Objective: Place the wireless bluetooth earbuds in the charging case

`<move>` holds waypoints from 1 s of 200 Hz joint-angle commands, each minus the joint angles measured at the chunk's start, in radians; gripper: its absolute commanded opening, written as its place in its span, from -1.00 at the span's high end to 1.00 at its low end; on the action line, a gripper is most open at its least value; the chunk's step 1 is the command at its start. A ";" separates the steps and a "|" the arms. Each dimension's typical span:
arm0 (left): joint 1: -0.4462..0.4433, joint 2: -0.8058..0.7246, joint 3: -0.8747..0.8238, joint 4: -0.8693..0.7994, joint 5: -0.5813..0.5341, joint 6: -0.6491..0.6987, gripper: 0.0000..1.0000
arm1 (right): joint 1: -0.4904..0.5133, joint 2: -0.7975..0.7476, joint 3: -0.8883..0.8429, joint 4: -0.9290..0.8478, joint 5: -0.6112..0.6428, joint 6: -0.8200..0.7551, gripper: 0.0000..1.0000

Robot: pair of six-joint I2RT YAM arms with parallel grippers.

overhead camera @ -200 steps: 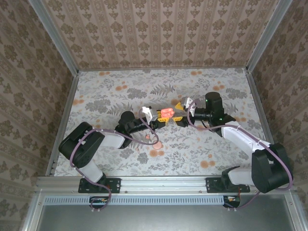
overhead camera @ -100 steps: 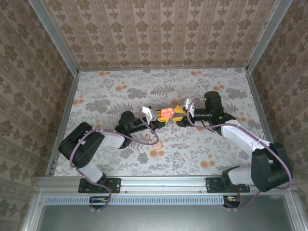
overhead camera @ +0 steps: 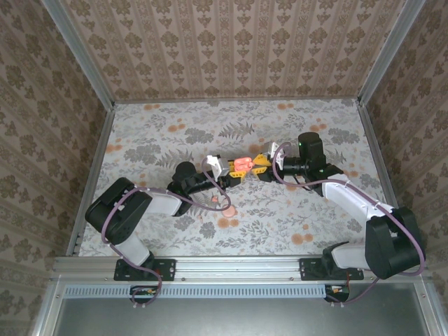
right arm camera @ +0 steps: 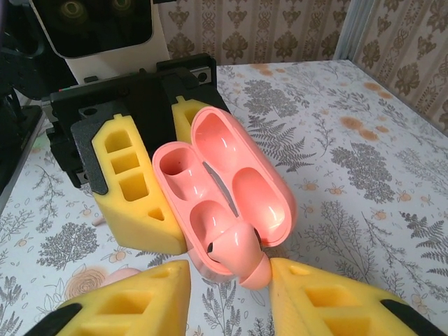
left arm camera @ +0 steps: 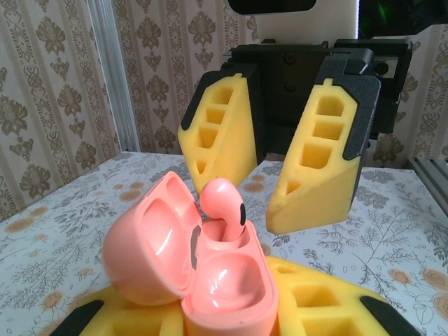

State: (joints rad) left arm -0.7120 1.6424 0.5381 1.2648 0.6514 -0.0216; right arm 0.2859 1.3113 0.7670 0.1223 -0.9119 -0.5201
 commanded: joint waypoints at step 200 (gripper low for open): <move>0.006 -0.033 0.009 0.028 -0.039 0.024 0.63 | 0.040 -0.012 0.011 -0.044 0.102 0.144 0.61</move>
State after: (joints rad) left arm -0.7109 1.6421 0.5381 1.2583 0.6319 -0.0216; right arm 0.3027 1.3109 0.7670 0.1207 -0.8322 -0.4133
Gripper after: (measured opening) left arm 0.232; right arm 0.205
